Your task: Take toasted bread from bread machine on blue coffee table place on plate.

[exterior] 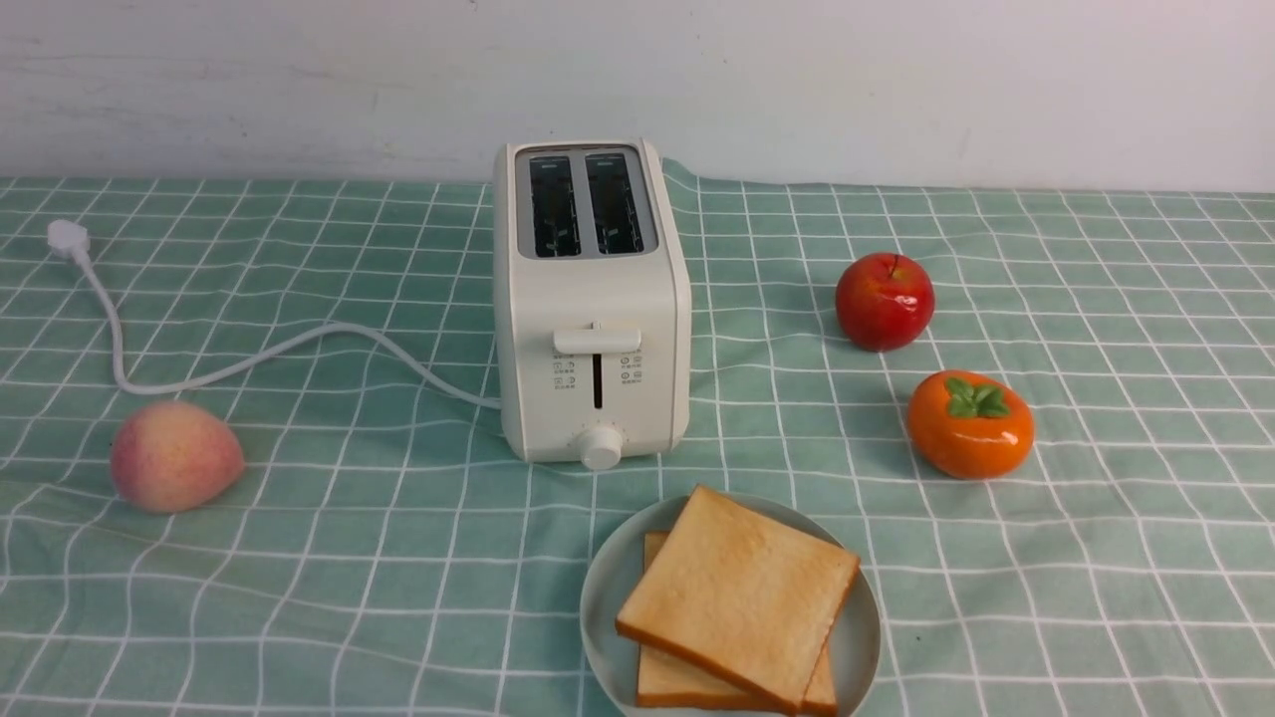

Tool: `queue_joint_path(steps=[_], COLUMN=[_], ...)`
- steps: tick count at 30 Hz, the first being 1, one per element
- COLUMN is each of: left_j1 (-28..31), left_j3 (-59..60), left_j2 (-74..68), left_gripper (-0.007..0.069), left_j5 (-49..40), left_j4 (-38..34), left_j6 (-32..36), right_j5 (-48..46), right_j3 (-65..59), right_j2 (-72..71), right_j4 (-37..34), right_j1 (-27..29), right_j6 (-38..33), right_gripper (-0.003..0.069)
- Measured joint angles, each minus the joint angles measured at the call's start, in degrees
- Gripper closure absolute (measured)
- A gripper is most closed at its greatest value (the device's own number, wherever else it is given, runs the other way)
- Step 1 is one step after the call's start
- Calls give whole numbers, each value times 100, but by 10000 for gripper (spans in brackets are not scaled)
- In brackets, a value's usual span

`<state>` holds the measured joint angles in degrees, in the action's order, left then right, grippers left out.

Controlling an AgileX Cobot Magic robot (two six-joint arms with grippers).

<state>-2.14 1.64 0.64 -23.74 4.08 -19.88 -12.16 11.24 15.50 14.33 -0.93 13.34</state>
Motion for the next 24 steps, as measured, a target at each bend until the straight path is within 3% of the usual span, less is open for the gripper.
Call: queue_joint_path(steps=[10, 18, 24], left_j1=[0, 0, 0], left_j3=[0, 0, 0], left_j2=[0, 0, 0], left_gripper=[565, 554, 550], left_j5=[5, 12, 12], left_j4=[0, 0, 0], left_j6=[0, 0, 0], right_j5=[-78, -77, -291], right_j3=[0, 0, 0], right_j2=[-1539, -1609, -1609], right_j4=[0, -6, -660], right_j1=[0, 0, 0], right_j6=[6, 6, -255], right_gripper=[513, 503, 499])
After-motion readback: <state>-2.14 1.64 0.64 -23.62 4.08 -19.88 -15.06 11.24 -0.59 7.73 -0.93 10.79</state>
